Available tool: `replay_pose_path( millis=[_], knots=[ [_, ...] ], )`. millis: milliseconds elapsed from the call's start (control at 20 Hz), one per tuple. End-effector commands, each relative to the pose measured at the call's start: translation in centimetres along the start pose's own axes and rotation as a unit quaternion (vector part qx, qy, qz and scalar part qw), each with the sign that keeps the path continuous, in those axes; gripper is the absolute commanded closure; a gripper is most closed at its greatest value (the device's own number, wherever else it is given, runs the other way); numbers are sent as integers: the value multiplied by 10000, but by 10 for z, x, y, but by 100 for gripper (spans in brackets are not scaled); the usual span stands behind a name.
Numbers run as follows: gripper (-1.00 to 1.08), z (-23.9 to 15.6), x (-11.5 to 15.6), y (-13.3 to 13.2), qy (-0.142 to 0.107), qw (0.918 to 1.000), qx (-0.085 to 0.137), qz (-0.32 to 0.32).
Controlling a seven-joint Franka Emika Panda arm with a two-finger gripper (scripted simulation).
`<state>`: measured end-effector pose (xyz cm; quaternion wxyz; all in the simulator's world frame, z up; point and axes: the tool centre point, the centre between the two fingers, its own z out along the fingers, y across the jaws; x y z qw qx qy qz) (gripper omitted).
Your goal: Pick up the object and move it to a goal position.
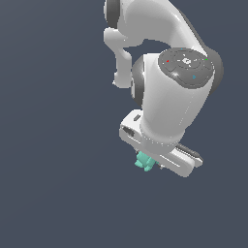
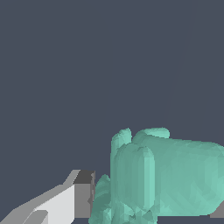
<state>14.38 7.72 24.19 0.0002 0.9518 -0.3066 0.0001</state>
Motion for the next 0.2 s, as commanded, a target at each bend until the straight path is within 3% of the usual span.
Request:
replay_pose_path(
  millis=[0, 150],
  knots=[
    [108, -1, 1, -1, 0, 10000, 0, -1],
    [108, -2, 2, -1, 0, 10000, 0, -1]
  ],
)
